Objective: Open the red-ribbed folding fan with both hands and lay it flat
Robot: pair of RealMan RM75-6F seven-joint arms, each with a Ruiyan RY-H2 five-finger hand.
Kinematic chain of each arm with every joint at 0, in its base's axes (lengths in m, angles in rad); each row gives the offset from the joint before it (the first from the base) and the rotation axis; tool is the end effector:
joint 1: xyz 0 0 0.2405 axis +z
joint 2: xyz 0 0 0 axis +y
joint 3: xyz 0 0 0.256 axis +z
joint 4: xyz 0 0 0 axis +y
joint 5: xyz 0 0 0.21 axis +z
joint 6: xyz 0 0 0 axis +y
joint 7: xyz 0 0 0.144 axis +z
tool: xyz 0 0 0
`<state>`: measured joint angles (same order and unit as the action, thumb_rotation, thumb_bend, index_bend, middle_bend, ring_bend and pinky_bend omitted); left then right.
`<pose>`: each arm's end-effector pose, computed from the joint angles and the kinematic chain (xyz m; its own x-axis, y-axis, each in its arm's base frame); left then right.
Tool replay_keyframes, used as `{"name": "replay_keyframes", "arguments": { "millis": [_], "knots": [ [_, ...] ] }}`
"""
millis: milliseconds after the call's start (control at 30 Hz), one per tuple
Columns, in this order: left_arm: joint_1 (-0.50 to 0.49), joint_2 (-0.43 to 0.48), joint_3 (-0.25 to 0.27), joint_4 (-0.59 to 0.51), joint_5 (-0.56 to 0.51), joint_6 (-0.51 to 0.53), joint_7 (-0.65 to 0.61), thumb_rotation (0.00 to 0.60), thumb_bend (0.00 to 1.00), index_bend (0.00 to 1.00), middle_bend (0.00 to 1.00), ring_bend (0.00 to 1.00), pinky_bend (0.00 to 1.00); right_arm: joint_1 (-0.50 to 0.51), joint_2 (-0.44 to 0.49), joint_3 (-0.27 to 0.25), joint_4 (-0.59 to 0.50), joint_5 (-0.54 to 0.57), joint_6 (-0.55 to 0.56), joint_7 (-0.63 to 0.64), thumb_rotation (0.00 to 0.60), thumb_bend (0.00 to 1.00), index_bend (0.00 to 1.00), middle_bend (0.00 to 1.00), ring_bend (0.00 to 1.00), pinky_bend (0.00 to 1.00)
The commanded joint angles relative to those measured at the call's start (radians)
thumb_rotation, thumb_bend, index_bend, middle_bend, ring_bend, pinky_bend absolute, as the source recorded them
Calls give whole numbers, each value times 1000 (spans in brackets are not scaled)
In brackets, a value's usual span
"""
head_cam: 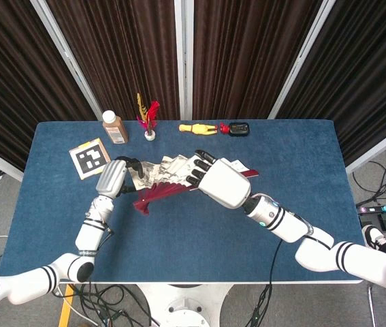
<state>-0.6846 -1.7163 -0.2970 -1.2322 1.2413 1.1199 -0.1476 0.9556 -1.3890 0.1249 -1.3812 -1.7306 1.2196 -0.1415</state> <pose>-0.1547 0.3696 -0.0102 -0.0414 0.1263 0.9911 0.9654 -0.2505 0.0723 -0.0516 -0.3585 0.0555 0.4672 0.3108 0.8277 -0.3567 -0.7904 0.4981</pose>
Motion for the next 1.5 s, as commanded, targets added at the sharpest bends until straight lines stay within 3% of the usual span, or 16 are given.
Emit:
{"name": "replay_keyframes", "arguments": {
  "millis": [33,300,700,933,1167,1300,1500],
  "knots": [
    [10,49,31,-44,-25,0,165,600,416,687,651,504,351,-20,26,-14,-34,0,-11,-41,600,1000,894,708,393,238],
    [10,86,27,-152,-139,-7,416,600,416,662,637,504,350,-58,88,-21,-138,27,-42,-159,600,1000,895,707,393,216],
    [-3,129,13,-286,-319,14,662,600,416,653,628,504,350,-142,154,-42,-288,43,-38,-351,600,1000,895,707,395,189],
    [-17,132,16,-331,-376,45,746,600,417,645,621,504,350,-184,168,-49,-346,37,-23,-430,600,1000,895,707,402,179],
    [-35,105,28,-322,-404,58,796,600,416,596,611,502,350,-217,138,-59,-307,8,3,-434,600,1000,894,707,397,153],
    [-48,82,31,-300,-411,56,803,600,410,478,554,487,345,-233,104,-61,-257,-4,20,-419,600,1000,889,707,388,128],
    [-75,38,27,-230,-454,29,824,600,326,220,358,309,295,-249,32,-71,-142,-20,21,-452,600,1000,799,671,345,0]
  ]
}}
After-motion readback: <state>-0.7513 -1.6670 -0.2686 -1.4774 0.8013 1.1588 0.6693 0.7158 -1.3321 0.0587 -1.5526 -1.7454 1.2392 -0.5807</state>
